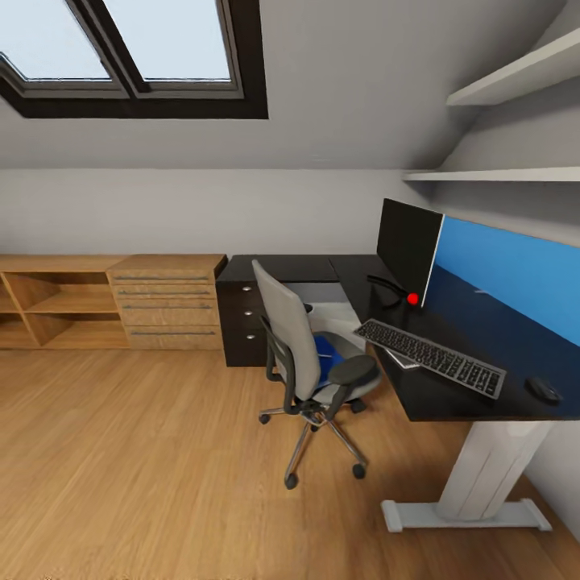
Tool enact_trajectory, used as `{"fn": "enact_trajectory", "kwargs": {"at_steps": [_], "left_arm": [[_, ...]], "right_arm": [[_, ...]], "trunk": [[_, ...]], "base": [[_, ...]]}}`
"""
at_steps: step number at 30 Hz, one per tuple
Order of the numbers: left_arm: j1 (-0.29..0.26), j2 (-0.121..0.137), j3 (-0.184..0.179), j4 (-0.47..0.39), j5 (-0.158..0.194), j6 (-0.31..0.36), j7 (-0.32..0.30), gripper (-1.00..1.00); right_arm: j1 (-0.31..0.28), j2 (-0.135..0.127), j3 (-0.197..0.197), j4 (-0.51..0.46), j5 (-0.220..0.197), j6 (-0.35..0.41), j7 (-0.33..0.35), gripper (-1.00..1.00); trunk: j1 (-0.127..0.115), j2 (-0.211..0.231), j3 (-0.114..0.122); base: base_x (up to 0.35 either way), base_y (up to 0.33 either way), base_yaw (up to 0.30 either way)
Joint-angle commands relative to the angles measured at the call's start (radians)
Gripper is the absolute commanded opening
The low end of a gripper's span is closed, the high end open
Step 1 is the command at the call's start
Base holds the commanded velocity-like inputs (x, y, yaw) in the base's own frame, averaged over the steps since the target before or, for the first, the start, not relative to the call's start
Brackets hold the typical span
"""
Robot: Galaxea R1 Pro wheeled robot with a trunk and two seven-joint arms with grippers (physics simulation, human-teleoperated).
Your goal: In the bedroom, organize the workspace by keeping the computer under the desk, ensuring the monitor is on the desk, placing the keyboard on the desk next to the monitor, placing the mouse on the desk next to the keyboard, moving the folder from the swivel chair onto the desk next to the mouse, stacking the notebook on top of the folder with the pen on top of the notebook, and positioning the swivel chair next to the desk.
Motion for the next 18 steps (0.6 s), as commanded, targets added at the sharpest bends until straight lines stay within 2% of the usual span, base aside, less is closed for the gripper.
{"fn": "enact_trajectory", "kwargs": {"at_steps": [1,8,18], "left_arm": [[0.000,-0.001,0.002,0.000,-0.001,-0.003,0.000,1.00],[0.000,0.001,-0.001,0.004,-0.003,-0.006,-0.004,1.00],[0.000,0.002,-0.003,0.005,-0.003,-0.005,-0.005,1.00]], "right_arm": [[0.000,0.000,0.004,0.000,0.003,-0.002,-0.007,1.00],[-0.001,-0.004,0.004,0.000,0.006,-0.004,-0.006,1.00],[-0.001,-0.005,0.004,0.000,0.007,-0.004,-0.006,1.00]], "trunk": [[0.000,0.000,-0.001],[0.000,0.000,-0.001],[0.000,0.000,-0.001]], "base": [[0.000,0.000,0.080],[0.000,0.008,0.023],[-0.005,0.213,0.001]]}}
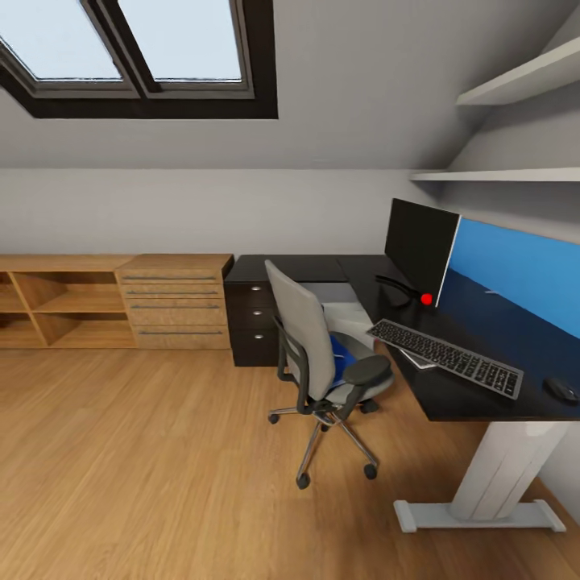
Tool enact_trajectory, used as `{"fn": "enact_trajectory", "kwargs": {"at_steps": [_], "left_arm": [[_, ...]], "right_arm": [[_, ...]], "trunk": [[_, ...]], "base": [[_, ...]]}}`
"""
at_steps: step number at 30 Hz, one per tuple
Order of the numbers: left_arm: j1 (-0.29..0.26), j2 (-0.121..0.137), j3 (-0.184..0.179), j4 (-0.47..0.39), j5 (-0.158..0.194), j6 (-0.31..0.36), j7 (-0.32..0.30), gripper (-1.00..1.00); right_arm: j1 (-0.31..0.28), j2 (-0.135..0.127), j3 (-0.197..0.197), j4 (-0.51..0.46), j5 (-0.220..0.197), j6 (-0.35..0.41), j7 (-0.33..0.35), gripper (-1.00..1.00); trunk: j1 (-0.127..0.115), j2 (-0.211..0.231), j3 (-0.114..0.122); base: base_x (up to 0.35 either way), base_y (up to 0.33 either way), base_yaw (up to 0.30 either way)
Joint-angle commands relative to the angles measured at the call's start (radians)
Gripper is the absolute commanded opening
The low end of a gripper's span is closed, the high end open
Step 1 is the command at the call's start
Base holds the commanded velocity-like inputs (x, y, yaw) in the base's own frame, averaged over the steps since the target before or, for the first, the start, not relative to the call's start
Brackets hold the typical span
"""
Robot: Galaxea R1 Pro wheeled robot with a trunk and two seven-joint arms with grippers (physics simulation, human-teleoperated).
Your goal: In the bedroom, organize the workspace by keeping the computer under the desk, ensuring the monitor is on the desk, placing the keyboard on the desk next to the monitor, placing the mouse on the desk next to the keyboard, moving the folder from the swivel chair onto the desk next to the mouse, stacking the notebook on top of the folder with the pen on top of the notebook, and positioning the swivel chair next to the desk.
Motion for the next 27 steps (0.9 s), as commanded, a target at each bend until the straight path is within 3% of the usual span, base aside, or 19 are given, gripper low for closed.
{"fn": "enact_trajectory", "kwargs": {"at_steps": [1,6,12,27], "left_arm": [[0.000,0.000,0.001,0.000,0.000,-0.002,0.001,1.00],[0.000,-0.008,0.003,-0.003,0.001,-0.004,0.004,1.00],[0.000,-0.048,-0.001,-0.003,0.000,-0.004,0.007,1.00],[0.000,-0.051,-0.001,-0.003,0.000,-0.004,0.009,1.00]], "right_arm": [[-0.001,-0.001,0.004,0.001,0.003,-0.002,-0.007,1.00],[0.000,-0.001,0.003,0.001,0.004,-0.002,-0.007,1.00],[-0.001,-0.002,0.001,-0.001,0.002,-0.002,-0.007,1.00],[0.000,-0.002,0.001,-0.001,0.002,-0.002,-0.007,1.00]], "trunk": [[0.000,0.000,-0.001],[0.000,0.000,-0.001],[0.023,-0.042,-0.020],[0.080,-0.147,-0.067]], "base": [[-0.007,0.091,0.000],[-0.003,0.045,0.000],[-0.001,0.008,0.000],[0.000,0.000,0.000]]}}
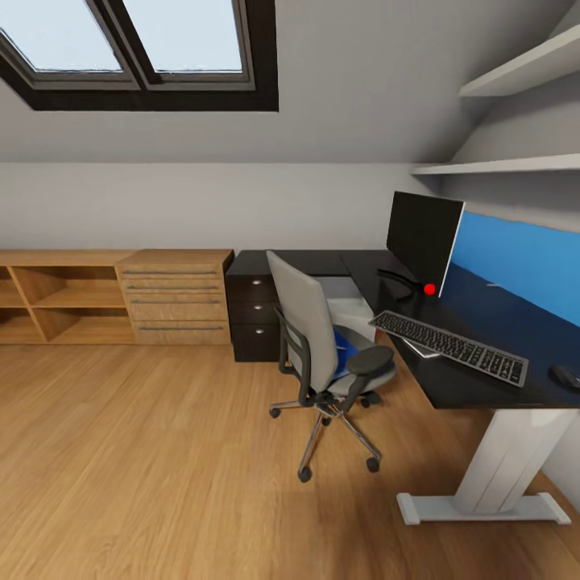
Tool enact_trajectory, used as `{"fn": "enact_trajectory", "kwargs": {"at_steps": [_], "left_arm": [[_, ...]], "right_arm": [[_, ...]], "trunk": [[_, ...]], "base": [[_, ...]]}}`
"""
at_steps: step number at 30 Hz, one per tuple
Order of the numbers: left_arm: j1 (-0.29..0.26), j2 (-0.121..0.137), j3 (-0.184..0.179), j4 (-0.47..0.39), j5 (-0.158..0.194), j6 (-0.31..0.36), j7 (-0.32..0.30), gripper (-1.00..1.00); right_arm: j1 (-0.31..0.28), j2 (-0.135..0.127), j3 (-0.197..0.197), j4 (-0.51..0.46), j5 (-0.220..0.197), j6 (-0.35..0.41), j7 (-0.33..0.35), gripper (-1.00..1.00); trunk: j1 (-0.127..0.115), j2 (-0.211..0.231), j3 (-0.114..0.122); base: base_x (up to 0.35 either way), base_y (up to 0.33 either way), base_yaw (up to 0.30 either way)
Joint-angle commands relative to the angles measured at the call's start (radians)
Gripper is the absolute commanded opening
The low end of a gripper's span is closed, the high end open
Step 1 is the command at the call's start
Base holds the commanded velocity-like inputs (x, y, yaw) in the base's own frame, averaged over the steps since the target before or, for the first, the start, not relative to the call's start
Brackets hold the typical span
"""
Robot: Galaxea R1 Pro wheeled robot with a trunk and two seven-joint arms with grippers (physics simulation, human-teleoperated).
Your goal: In the bedroom, organize the workspace by keeping the computer under the desk, ensuring the monitor is on the desk, placing the keyboard on the desk next to the monitor, placing the mouse on the desk next to the keyboard, moving the folder from the swivel chair onto the desk next to the mouse, stacking the notebook on top of the folder with the pen on top of the notebook, and positioning the swivel chair next to the desk.
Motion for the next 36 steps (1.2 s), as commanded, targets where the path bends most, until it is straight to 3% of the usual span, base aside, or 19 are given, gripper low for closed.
{"fn": "enact_trajectory", "kwargs": {"at_steps": [1,7,16,19,36], "left_arm": [[0.000,-0.001,0.003,0.000,-0.002,-0.002,0.001,1.00],[0.000,-0.001,0.003,0.000,-0.002,-0.002,0.001,1.00],[0.000,0.000,0.005,0.001,-0.001,-0.002,0.002,1.00],[0.000,-0.001,0.005,0.002,-0.001,-0.002,0.003,1.00],[0.000,-0.001,0.005,0.001,-0.003,-0.004,-0.002,1.00]], "right_arm": [[-0.001,0.000,0.004,0.001,0.003,-0.002,-0.007,1.00],[-0.001,0.000,0.003,0.001,0.003,-0.002,-0.007,1.00],[-0.001,-0.002,0.003,0.002,0.002,-0.002,-0.008,1.00],[-0.001,-0.020,0.002,0.002,-0.001,-0.002,-0.008,1.00],[-0.001,-0.023,0.002,0.002,-0.002,-0.002,-0.008,1.00]], "trunk": [[0.004,-0.008,-0.004],[0.027,-0.050,-0.023],[0.027,-0.050,-0.023],[0.027,-0.050,-0.023],[0.027,-0.050,-0.023]], "base": [[0.000,0.000,0.000],[0.000,0.000,0.000],[0.000,0.000,0.000],[0.000,0.000,0.000],[0.000,0.000,0.000]]}}
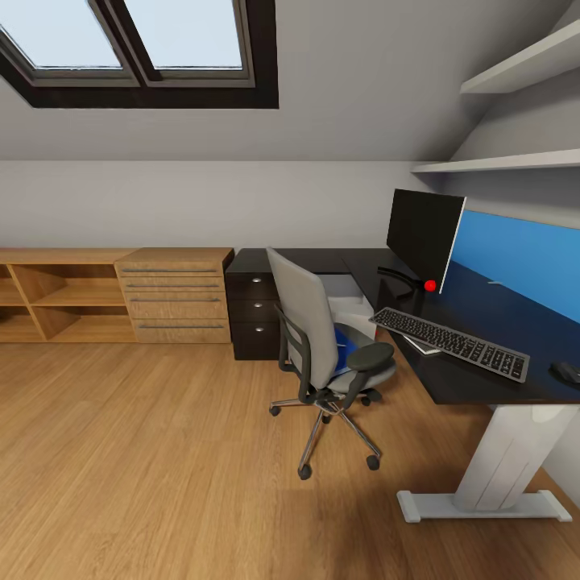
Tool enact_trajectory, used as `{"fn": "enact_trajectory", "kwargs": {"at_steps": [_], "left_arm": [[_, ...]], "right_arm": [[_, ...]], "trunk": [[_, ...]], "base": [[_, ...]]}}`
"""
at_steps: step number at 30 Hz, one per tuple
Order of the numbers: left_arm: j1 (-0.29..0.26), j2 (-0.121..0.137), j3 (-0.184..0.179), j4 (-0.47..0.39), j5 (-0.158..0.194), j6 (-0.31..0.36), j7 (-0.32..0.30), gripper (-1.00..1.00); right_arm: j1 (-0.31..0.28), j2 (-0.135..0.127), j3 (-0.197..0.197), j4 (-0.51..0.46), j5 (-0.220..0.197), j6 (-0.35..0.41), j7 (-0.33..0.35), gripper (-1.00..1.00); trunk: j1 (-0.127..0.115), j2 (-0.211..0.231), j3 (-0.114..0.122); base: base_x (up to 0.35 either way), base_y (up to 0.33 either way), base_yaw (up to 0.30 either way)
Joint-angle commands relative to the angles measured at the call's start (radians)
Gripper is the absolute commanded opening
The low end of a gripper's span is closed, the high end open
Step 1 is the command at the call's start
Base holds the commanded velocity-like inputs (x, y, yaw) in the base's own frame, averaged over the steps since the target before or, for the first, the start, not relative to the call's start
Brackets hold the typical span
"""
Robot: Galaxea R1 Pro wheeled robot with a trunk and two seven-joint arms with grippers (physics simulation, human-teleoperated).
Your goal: In the bedroom, organize the workspace by keeping the computer under the desk, ensuring the monitor is on the desk, placing the keyboard on the desk next to the monitor, placing the mouse on the desk next to the keyboard, moving the folder from the swivel chair onto the desk next to the mouse, stacking the notebook on top of the folder with the pen on top of the notebook, and positioning the swivel chair next to the desk.
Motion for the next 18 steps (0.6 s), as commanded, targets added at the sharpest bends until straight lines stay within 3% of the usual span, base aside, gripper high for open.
{"fn": "enact_trajectory", "kwargs": {"at_steps": [1,6,10,18], "left_arm": [[0.000,-0.001,0.003,0.000,-0.003,-0.003,0.001,1.00],[0.000,-0.001,0.003,0.000,-0.003,-0.029,-0.002,1.00],[0.000,-0.001,0.003,-0.001,-0.003,-0.105,-0.003,1.00],[0.000,-0.001,0.003,-0.001,-0.004,-0.118,-0.003,1.00]], "right_arm": [[-0.001,0.000,0.004,0.001,0.003,-0.002,-0.007,1.00],[-0.001,0.000,0.004,0.001,0.003,-0.002,-0.007,1.00],[-0.001,0.000,0.004,0.001,0.003,-0.002,-0.007,1.00],[-0.001,0.000,0.004,0.001,0.003,-0.002,-0.007,1.00]], "trunk": [[0.000,0.000,-0.001],[0.000,0.000,-0.001],[0.000,0.000,-0.001],[0.000,0.000,-0.001]], "base": [[0.000,0.000,0.000],[0.000,0.000,0.000],[0.000,0.000,0.000],[0.000,0.000,0.000]]}}
